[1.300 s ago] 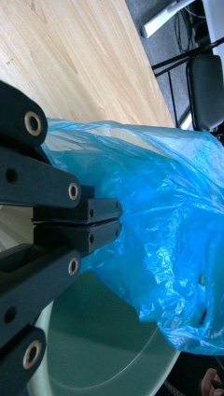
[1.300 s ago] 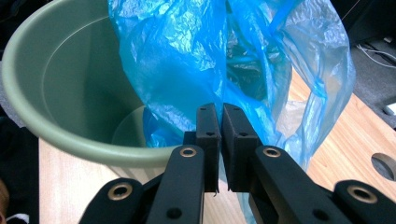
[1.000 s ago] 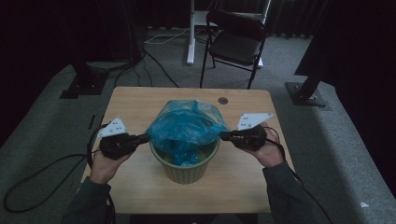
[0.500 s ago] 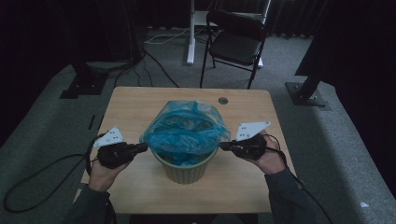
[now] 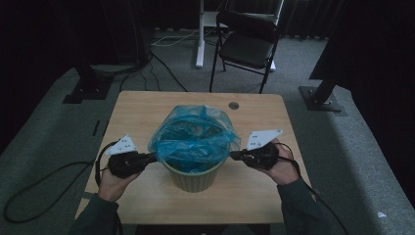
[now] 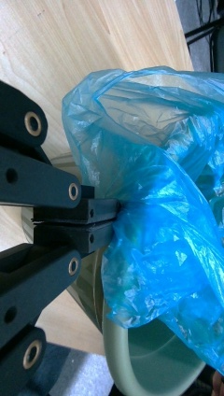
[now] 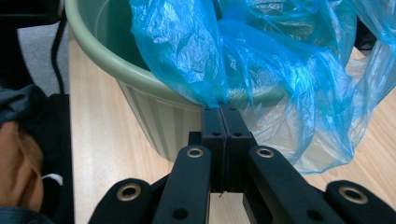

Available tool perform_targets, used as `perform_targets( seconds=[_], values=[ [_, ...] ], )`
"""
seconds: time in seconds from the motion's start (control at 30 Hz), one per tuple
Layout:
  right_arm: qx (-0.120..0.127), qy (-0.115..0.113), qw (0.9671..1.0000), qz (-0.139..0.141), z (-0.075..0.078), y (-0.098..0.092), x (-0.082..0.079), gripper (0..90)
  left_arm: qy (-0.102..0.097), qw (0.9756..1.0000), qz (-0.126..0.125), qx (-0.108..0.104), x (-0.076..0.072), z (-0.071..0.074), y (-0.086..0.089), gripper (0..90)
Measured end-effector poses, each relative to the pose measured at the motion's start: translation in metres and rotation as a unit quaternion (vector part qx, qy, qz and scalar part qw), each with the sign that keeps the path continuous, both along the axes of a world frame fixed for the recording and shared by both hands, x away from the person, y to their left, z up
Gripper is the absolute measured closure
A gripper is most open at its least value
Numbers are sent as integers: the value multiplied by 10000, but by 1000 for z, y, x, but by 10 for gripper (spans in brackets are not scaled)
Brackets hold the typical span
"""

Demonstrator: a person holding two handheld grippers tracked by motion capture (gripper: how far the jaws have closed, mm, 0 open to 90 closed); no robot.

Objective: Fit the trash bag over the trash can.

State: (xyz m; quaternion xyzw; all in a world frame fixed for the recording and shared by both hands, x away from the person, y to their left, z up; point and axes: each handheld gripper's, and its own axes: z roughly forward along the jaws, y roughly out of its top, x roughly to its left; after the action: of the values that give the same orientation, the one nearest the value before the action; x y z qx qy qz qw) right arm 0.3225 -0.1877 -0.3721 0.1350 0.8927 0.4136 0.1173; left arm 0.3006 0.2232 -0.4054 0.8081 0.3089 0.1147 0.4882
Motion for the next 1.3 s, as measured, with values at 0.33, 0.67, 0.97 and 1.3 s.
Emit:
perform_targets(
  seconds=[0.33, 0.67, 0.97, 1.3],
  values=[
    [218, 8, 9997, -142, 3, -1, 10, 898, -36, 10000, 24, 10, 10, -1, -9, 884],
    [152, 100, 9998, -46, -4, -2, 4, 898, -103, 9998, -51, 160, 2, -5, -14, 885],
    [270, 229, 9992, 200, -8, 1, 1, 898, -64, 9996, -200, 181, -4, -9, -18, 888],
    [65, 364, 9987, 365, -17, 12, -1, 898, -35, 9990, -328, 294, -7, -15, -27, 889]
  ],
)
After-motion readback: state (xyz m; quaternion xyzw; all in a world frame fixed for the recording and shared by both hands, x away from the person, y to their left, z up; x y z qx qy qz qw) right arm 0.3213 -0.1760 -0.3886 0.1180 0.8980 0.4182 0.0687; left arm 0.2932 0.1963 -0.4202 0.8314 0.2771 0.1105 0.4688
